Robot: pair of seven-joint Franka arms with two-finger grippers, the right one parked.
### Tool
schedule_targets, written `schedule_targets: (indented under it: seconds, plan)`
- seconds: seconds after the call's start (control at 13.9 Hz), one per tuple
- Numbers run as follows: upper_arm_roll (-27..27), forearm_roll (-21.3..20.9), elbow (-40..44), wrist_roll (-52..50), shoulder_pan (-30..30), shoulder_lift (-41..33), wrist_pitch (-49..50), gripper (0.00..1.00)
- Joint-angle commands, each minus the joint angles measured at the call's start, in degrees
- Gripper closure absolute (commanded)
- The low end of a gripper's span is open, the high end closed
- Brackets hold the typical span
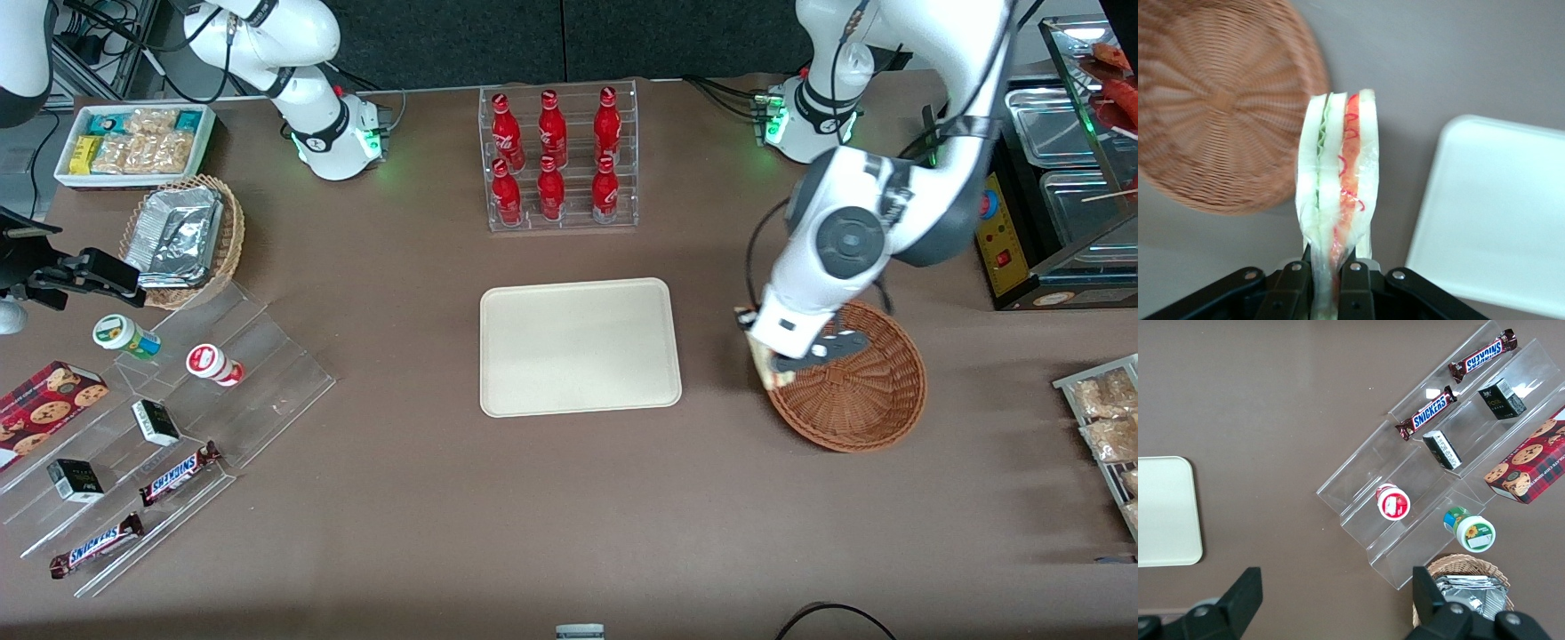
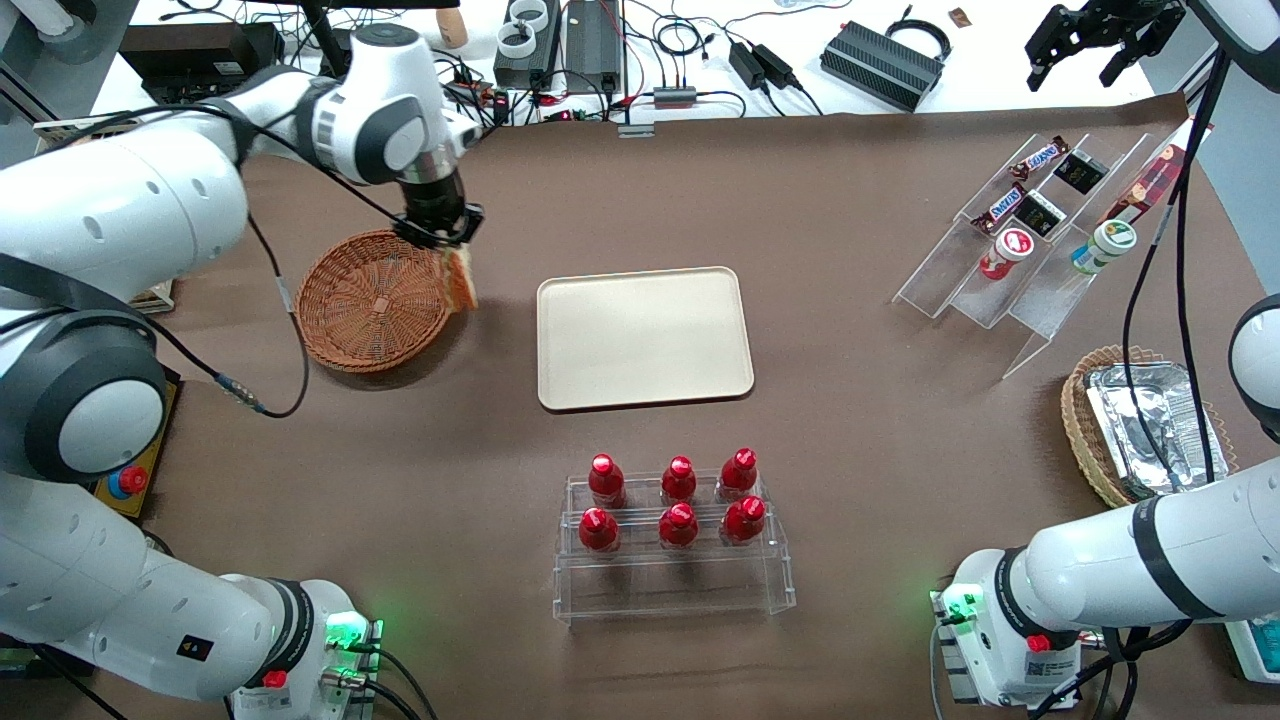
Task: Place sandwich from basket to tray
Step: 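Lift the sandwich and carry it over the white tray, then lower the sandwich onto the white tray with the left gripper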
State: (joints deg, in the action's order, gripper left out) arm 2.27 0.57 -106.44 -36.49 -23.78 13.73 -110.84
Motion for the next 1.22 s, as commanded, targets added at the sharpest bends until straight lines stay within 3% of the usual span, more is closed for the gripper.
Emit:
schedule_targets:
  seconds: [0.0, 0.36, 0.65, 1.15]
  plan:
    - [-0.4, 1.4, 9.6, 1.8, -6.3, 8.2, 0.9, 1.0]
    - [0.0, 4.3, 21.1, -2.3, -13.9, 19.2, 1.6, 1.0]
    - [0.2, 6.7, 22.6, -4.1, -16.6, 23.8, -4.8, 1.0]
    - [0.2, 6.6, 22.3, -6.1, -19.5, 27.6, -12.6, 1.0]
